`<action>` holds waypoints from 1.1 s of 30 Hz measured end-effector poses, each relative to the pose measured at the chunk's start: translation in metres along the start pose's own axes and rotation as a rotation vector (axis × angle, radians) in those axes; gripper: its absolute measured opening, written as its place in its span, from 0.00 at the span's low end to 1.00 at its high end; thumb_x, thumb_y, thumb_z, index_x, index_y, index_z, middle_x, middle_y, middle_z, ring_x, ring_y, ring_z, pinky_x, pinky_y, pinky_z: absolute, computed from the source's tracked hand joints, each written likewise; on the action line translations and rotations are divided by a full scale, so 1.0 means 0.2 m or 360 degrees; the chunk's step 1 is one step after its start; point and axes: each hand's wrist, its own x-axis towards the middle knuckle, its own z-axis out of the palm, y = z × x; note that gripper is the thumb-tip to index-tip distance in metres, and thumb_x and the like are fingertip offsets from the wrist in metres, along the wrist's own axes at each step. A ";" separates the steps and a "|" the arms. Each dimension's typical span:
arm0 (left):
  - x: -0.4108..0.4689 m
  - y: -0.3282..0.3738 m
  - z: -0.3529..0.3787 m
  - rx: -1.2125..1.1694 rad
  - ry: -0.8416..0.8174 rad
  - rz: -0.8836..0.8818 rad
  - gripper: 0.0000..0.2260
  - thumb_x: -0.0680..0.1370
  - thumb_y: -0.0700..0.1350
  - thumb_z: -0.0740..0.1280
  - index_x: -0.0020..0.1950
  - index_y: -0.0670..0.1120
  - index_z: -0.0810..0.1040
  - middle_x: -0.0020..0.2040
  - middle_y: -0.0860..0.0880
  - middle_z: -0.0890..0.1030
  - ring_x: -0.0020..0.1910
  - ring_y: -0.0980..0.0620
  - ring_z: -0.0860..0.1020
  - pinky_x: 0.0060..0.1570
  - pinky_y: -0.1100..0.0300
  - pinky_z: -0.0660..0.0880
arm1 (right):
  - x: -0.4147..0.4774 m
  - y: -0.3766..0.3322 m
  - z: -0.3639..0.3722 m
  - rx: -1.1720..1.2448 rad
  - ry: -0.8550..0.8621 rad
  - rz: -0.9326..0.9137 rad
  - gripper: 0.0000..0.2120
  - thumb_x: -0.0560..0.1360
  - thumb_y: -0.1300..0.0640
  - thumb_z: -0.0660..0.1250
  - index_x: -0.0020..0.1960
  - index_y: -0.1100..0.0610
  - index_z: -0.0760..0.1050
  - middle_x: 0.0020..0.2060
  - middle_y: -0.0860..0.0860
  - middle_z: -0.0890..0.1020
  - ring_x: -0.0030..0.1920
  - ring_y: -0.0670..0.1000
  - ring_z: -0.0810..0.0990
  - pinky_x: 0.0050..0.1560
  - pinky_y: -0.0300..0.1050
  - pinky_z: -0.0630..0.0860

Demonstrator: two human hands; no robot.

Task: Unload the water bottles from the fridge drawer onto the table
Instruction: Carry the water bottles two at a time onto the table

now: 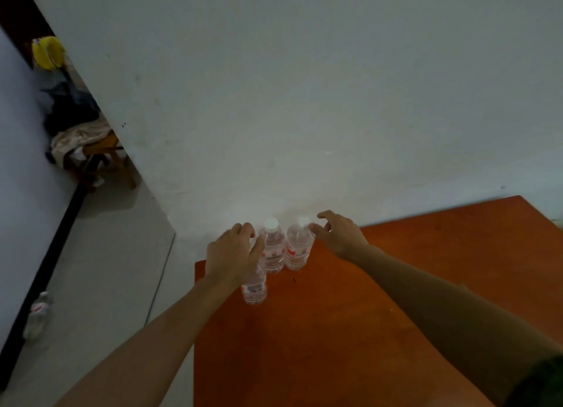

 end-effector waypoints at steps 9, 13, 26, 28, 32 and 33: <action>-0.13 0.73 -0.02 -0.0155 -0.0071 0.0550 0.12 0.80 0.54 0.58 0.48 0.47 0.74 0.43 0.47 0.81 0.38 0.48 0.78 0.35 0.57 0.70 | -0.69 0.62 -0.36 -0.0038 0.0026 0.0366 0.20 0.78 0.46 0.64 0.66 0.55 0.72 0.48 0.52 0.80 0.39 0.50 0.78 0.37 0.45 0.72; -0.36 1.20 0.02 -0.0077 -0.0209 0.0836 0.11 0.79 0.55 0.59 0.49 0.49 0.75 0.47 0.47 0.82 0.46 0.44 0.80 0.41 0.54 0.73 | -1.18 0.92 -0.54 -0.0087 0.0059 0.0557 0.20 0.79 0.45 0.63 0.66 0.54 0.72 0.48 0.51 0.80 0.40 0.50 0.79 0.38 0.46 0.76; -1.33 2.77 0.10 -0.0234 -0.0505 0.1751 0.09 0.79 0.54 0.61 0.49 0.50 0.75 0.38 0.53 0.77 0.35 0.55 0.77 0.35 0.62 0.72 | -2.93 1.78 -1.10 -0.0002 0.0643 0.1311 0.16 0.77 0.46 0.67 0.62 0.53 0.76 0.55 0.51 0.81 0.46 0.49 0.78 0.45 0.42 0.74; -1.43 2.98 0.12 -0.0256 -0.0555 0.1850 0.07 0.79 0.53 0.62 0.47 0.50 0.75 0.34 0.55 0.74 0.30 0.58 0.73 0.32 0.66 0.71 | -3.11 1.91 -1.16 0.0004 0.0731 0.1389 0.17 0.76 0.45 0.67 0.61 0.52 0.77 0.54 0.51 0.82 0.46 0.49 0.78 0.46 0.43 0.74; -1.54 3.42 0.22 -0.0254 -0.0593 0.2008 0.09 0.79 0.55 0.62 0.47 0.51 0.75 0.34 0.54 0.76 0.31 0.58 0.76 0.35 0.63 0.78 | -3.38 2.20 -1.24 0.0060 0.0783 0.1522 0.17 0.75 0.43 0.67 0.60 0.51 0.77 0.50 0.50 0.83 0.48 0.50 0.79 0.52 0.47 0.77; -1.56 3.54 0.25 -0.0264 -0.0600 0.2041 0.09 0.79 0.56 0.62 0.48 0.51 0.75 0.35 0.54 0.77 0.32 0.57 0.77 0.36 0.61 0.79 | -3.44 2.27 -1.26 0.0077 0.0794 0.1553 0.17 0.75 0.44 0.67 0.60 0.51 0.77 0.50 0.50 0.82 0.48 0.50 0.79 0.52 0.48 0.77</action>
